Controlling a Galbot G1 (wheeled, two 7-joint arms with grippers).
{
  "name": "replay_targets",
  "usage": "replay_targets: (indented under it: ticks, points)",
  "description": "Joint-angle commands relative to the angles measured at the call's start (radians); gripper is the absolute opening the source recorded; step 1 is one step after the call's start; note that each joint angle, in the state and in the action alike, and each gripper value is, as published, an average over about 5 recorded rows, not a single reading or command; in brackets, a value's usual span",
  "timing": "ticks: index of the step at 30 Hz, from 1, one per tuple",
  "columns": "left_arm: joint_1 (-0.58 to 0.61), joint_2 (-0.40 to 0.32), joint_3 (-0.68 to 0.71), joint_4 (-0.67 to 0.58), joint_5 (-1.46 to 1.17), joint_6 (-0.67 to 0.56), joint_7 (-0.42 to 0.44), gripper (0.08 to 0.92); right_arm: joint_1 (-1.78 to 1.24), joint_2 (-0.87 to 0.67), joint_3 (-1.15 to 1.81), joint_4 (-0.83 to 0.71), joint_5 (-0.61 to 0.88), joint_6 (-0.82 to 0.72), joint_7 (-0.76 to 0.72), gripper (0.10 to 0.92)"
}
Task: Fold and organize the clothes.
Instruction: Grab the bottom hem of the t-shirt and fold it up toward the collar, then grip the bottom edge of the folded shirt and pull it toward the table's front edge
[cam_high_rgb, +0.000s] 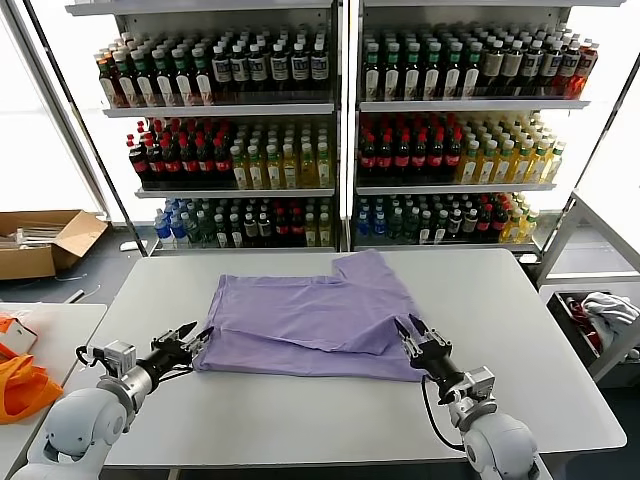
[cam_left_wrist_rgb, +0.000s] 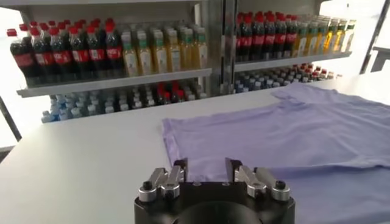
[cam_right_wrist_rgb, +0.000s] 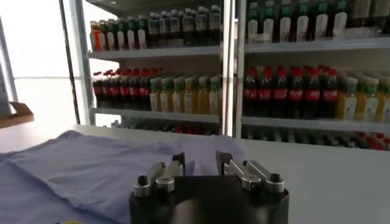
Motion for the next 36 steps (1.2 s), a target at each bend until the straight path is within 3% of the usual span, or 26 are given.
replay_targets:
  ticks: [1,8,13,18,26,36]
  points:
    - [0.109,-0.018,-0.028,-0.055,0.027,-0.01,-0.021,0.592,-0.196,0.014,0.124,0.117,-0.048,-0.049,0.067,0.596]
    - [0.115,-0.053,0.012,-0.004,0.035,-0.02,-0.031,0.786,-0.277,0.035,0.122,0.133,-0.053,-0.104,0.121,0.789]
    - [0.079,-0.05,0.017,0.049,0.022,-0.019,-0.033,0.821,-0.265,0.061,0.066,0.139,-0.051,-0.123,0.12,0.813]
    - [0.062,-0.045,0.017,0.088,0.009,-0.02,-0.029,0.782,-0.221,0.089,-0.001,0.11,-0.049,-0.137,0.126,0.699]
    - [0.048,-0.04,0.017,0.117,0.004,-0.013,-0.011,0.55,-0.154,0.119,-0.058,0.026,-0.021,-0.147,0.13,0.456]
    - [0.061,-0.037,0.014,0.106,-0.008,-0.025,0.001,0.282,-0.145,0.103,-0.05,0.043,0.027,-0.102,0.091,0.164]
